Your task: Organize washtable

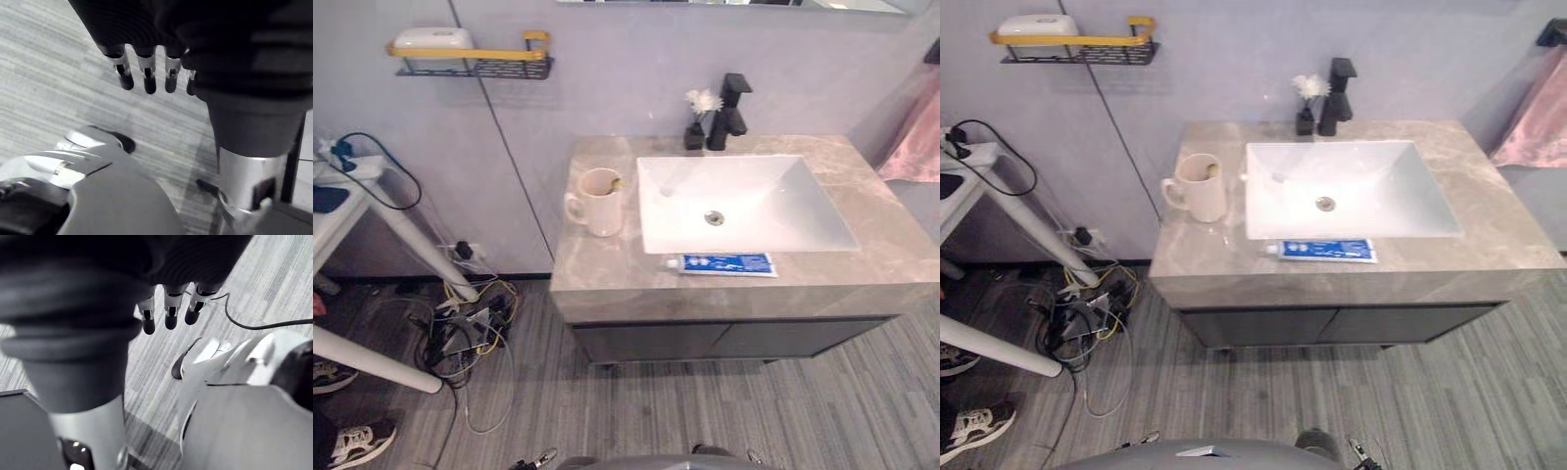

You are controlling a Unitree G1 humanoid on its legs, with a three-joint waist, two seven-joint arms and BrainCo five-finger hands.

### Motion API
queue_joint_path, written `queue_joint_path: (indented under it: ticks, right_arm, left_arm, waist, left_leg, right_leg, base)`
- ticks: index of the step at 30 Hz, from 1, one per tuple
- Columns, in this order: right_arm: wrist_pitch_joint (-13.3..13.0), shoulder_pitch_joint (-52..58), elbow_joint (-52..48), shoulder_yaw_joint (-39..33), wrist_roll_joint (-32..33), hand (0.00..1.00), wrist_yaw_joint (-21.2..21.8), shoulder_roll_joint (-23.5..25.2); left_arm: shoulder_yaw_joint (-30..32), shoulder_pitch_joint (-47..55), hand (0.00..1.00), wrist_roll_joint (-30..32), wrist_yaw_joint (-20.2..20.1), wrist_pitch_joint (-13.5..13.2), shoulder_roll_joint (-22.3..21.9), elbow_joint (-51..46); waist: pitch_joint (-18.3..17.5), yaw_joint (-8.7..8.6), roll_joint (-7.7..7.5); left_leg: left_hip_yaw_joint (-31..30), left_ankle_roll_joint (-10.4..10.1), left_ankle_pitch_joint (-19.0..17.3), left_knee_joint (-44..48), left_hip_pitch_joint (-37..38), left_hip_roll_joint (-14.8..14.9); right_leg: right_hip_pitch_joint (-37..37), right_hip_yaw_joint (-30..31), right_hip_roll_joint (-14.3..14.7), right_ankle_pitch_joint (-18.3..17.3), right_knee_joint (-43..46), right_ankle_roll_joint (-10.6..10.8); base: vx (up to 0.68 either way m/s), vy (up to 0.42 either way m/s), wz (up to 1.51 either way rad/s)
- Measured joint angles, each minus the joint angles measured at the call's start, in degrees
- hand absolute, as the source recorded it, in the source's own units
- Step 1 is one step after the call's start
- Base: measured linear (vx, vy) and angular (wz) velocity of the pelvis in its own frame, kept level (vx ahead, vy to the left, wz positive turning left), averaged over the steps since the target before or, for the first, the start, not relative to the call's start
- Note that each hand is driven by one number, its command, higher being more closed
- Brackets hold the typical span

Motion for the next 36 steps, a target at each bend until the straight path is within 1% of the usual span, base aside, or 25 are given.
queue_joint_path:
  ticks: [1, 2, 3, 4, 5, 6, 8, 10, 13, 15, 17, 18, 19, 21, 25, 26, 29, 30, 31, 32, 34, 35, 36]
  right_arm:
    - [0.0, 0.3, 0.0, 0.5, 0.0, 0.0, 0.0, -0.7]
    - [0.0, 0.3, 0.0, 1.0, 0.0, 0.0, -0.1, -1.0]
    - [-0.4, 0.3, 0.0, 2.4, 0.1, 0.0, -0.1, -1.8]
    - [-1.1, -0.5, -0.1, 4.1, 0.1, 0.0, -0.1, -2.4]
    - [-1.4, -0.9, -0.1, 4.6, 0.1, 0.0, -0.1, -2.6]
    - [-1.7, -1.4, -0.3, 6.0, 0.1, 0.0, -0.2, -2.7]
    - [-2.2, -1.4, -0.3, 7.0, 0.1, 0.0, -0.2, -2.9]
    - [-2.2, -0.5, -0.3, 8.2, 0.1, 0.0, -0.2, -3.0]
    - [-2.1, 1.0, -0.3, 8.1, 0.1, 0.0, -0.2, -2.4]
    - [-2.0, 2.9, -0.4, 8.4, 0.1, 0.0, -0.5, -2.1]
    - [-2.0, 3.5, -0.4, 9.0, 0.1, 0.0, -0.7, -1.9]
    - [-2.0, 3.5, -0.4, 9.2, 0.1, 0.0, -0.7, -1.7]
    - [-2.0, 3.4, -0.4, 9.3, 0.1, 0.0, -0.7, -1.6]
    - [-2.1, 3.3, -0.6, 10.5, 0.1, 0.0, -0.5, -1.5]
    - [-2.2, 3.1, -1.0, 11.7, 0.2, 0.0, -0.4, -1.5]
    - [-2.2, 3.0, -1.0, 12.7, 0.3, 0.0, -0.4, -1.5]
    - [-2.4, 2.9, -1.2, 15.7, 0.8, 0.0, -0.4, -1.3]
    - [-2.5, 3.1, -1.8, 17.0, 2.2, 0.0, -0.5, -1.1]
    - [-2.5, 3.4, -2.9, 18.4, 2.3, 0.0, -0.6, -0.9]
    - [-2.6, 3.4, -3.1, 19.2, 2.3, 0.0, -0.6, -1.0]
    - [-2.7, 3.6, -4.4, 20.8, 2.3, 0.0, -0.9, -1.1]
    - [-2.8, 3.8, -4.8, 21.3, 2.3, 0.0, -0.9, -1.1]
    - [-3.0, 4.1, -5.1, 21.8, 2.3, 0.0, -0.9, -1.3]
  left_arm:
    - [0.4, 0.1, 0.0, -0.2, 0.1, 0.0, -0.7, 0.1]
    - [0.4, 0.1, 0.0, -0.5, 0.1, 0.1, -0.9, 0.2]
    - [0.3, 0.6, 0.0, -1.0, 0.0, 0.1, -1.3, 0.1]
    - [0.3, 0.8, 0.0, -1.0, 0.1, 0.1, -1.6, -0.2]
    - [0.2, 0.9, 0.0, -1.0, 0.1, 0.1, -1.6, -0.3]
    - [0.1, 0.9, 0.0, -1.0, 0.2, 0.0, -1.7, -0.9]
    - [-0.5, 1.3, 0.0, -1.1, 0.2, -0.1, -1.7, -1.8]
    - [-1.7, 1.4, 0.0, -3.0, 0.4, -0.7, -1.7, -1.9]
    - [-2.5, 1.4, 0.0, -3.2, 0.7, -0.8, -1.4, -1.9]
    - [-3.5, 1.8, 0.0, -3.2, 0.7, -0.9, -1.4, -1.9]
    - [-4.3, 1.8, 0.0, -3.2, 0.7, -0.9, -1.5, -1.6]
    - [-4.2, 2.0, 0.0, -3.2, 0.7, -0.8, -1.7, -1.5]
    - [-4.2, 2.1, 0.0, -3.2, 0.7, -0.8, -1.8, -1.5]
    - [-4.3, 2.1, 0.0, -3.1, 0.3, -0.8, -1.7, -1.5]
    - [-4.3, 1.4, 0.0, -3.6, 0.1, -1.1, -0.9, -2.2]
    - [-4.3, 1.2, 0.0, -6.2, 0.3, -1.2, -1.1, -4.5]
    - [-3.7, 1.7, 0.0, -14.1, 1.6, -1.6, -2.4, -13.3]
    - [-3.4, 2.2, 0.0, -18.1, 2.7, -1.6, -3.4, -20.7]
    - [-2.5, 2.7, 0.0, -22.6, 4.2, -2.0, -4.7, -29.9]
    - [-1.9, 3.0, 0.0, -23.6, 4.9, -2.3, -5.3, -35.1]
    - [-0.3, 3.4, 0.0, -24.5, 7.5, -4.7, -5.3, -51.8]
    - [0.7, 3.0, 0.0, -24.4, 8.0, -5.1, -5.3, -54.9]
    - [3.2, 1.7, 0.0, -22.7, 9.4, -5.6, -5.0, -59.5]
  waist:
    - [-0.1, -0.14, 0.45]
    - [-0.3, -0.12, 0.91]
    - [-0.6, -0.06, 1.46]
    - [-0.8, -0.2, 1.83]
    - [-0.8, -0.33, 1.93]
    - [-0.8, -0.43, 1.91]
    - [-0.7, -0.38, 1.81]
    - [-0.7, -0.41, 1.87]
    - [-0.4, -0.39, 1.84]
    - [-0.4, -0.35, 2.2]
    - [-0.1, -0.46, 2.3]
    - [0.1, -0.33, 2.22]
    - [0.0, -0.31, 2.19]
    - [0.0, -0.43, 1.91]
    - [0.0, -0.43, 1.58]
    - [-0.2, -0.42, 1.45]
    - [-0.5, -0.07, 0.26]
    - [-0.6, 0.03, -0.26]
    - [-0.6, 0.28, -0.48]
    - [-0.7, 0.43, -0.53]
    - [-0.8, 0.49, -0.28]
    - [-0.9, 0.47, -0.11]
    - [-1.3, 0.48, 0.36]
  left_leg:
    - [-1.0, -0.7, 0.4, -0.4, 0.6, 1.7]
    - [-1.3, -1.1, 0.7, -0.4, 0.9, 2.4]
    - [-1.7, -1.5, 0.9, -0.5, 1.6, 3.6]
    - [-2.2, -1.6, 0.9, -0.5, 1.5, 4.6]
    - [-2.3, -1.8, 1.0, -0.5, 1.5, 5.1]
    - [-2.7, -2.6, 1.5, -0.8, 1.4, 5.8]
    - [-3.7, -3.4, 2.0, -1.2, 1.0, 6.2]
    - [-3.9, -3.4, 2.4, -1.1, -0.3, 6.0]
    - [-2.5, -2.3, 3.6, -1.8, -1.4, 4.8]
    - [-2.7, -1.6, 4.9, -4.5, -1.3, 3.0]
    - [-2.4, -0.6, 5.5, -5.8, -1.4, 1.6]
    - [-1.7, -0.6, 5.8, -6.1, -0.8, 0.8]
    - [-1.3, -0.6, 5.8, -6.3, -0.5, 0.5]
    - [-0.4, -0.1, 5.5, -6.4, -0.1, -0.5]
    - [0.9, 0.5, 4.9, -6.9, 0.6, -1.3]
    - [1.2, 0.5, 4.7, -7.0, 1.1, -1.3]
    - [1.8, 0.5, 4.5, -7.0, 1.1, -1.2]
    - [1.8, 0.5, 4.5, -7.1, 1.0, -1.2]
    - [1.8, 0.5, 4.4, -7.0, 0.9, -1.3]
    - [1.8, 0.6, 4.3, -7.0, 0.8, -1.3]
    - [2.3, 1.0, 4.0, -6.7, 0.9, -1.3]
    - [2.3, 1.0, 3.9, -6.7, 0.9, -1.3]
    - [2.4, 1.0, 3.9, -6.5, 0.9, -1.3]
  right_leg:
    - [1.3, -1.3, 1.6, -0.3, -0.4, -0.7]
    - [2.1, -1.8, 2.3, -0.1, -0.8, -1.0]
    - [3.6, -2.2, 3.7, 0.2, -2.0, -1.5]
    - [4.6, -2.9, 4.8, 0.6, -3.5, -2.7]
    - [4.8, -3.4, 5.3, 0.8, -4.1, -3.1]
    - [5.2, -3.9, 6.2, 1.3, -5.3, -3.7]
    - [5.7, -4.8, 6.7, 1.5, -6.3, -4.0]
    - [6.0, -5.8, 6.4, 1.7, -7.3, -3.8]
    - [6.2, -7.1, 5.1, 2.0, -8.2, -3.3]
    - [5.8, -6.6, 4.1, 2.8, -9.7, -2.2]
    - [5.5, -5.9, 2.8, 3.6, -10.1, -1.4]
    - [5.6, -5.0, 2.3, 4.3, -10.5, -1.4]
    - [5.6, -4.8, 2.0, 4.8, -10.6, -0.9]
    - [5.6, -3.6, 1.0, 5.3, -11.1, -0.9]
    - [5.4, -2.6, 0.3, 5.6, -11.8, -0.5]
    - [5.5, -2.2, 0.3, 5.7, -12.2, -0.4]
    - [5.6, -1.8, 0.5, 5.9, -13.1, -0.5]
    - [5.6, -1.8, 0.5, 6.0, -13.2, -0.5]
    - [5.5, -1.8, 0.5, 6.0, -13.3, -0.6]
    - [5.5, -1.8, 0.5, 6.1, -13.4, -0.6]
    - [5.5, -1.5, 0.5, 6.3, -13.6, -0.6]
    - [5.5, -1.4, 0.5, 6.4, -13.6, -0.7]
    - [5.5, -1.4, 0.4, 6.6, -13.7, -0.8]
  base:
    - [-0.05, -0.274, 0.46]
    - [-0.06, -0.242, 0.34]
    - [-0.12, -0.181, 0.22]
    - [-0.12, -0.156, 0.16]
    - [-0.14, -0.105, 0.2]
    - [-0.11, -0.062, 0.24]
    - [-0.13, -0.025, 0.27]
    - [-0.12, 0.041, 0.25]
    - [-0.03, 0.08, 0.19]
    - [0.0, 0.098, 0.19]
    - [0.08, 0.11, 0.02]
    - [0.12, 0.113, -0.16]
    - [0.13, 0.092, -0.26]
    - [0.12, 0.067, -0.22]
    - [0.12, 0.029, -0.16]
    - [0.11, -0.004, -0.15]
    - [0.08, -0.017, -0.1]
    - [0.05, -0.014, 0.0]
    - [0.03, -0.007, 0.0]
    - [0.0, 0.0, 0.0]
    - [0.01, 0.01, -0.09]
    - [0.0, 0.01, -0.1]
    - [0.0, 0.006, -0.06]
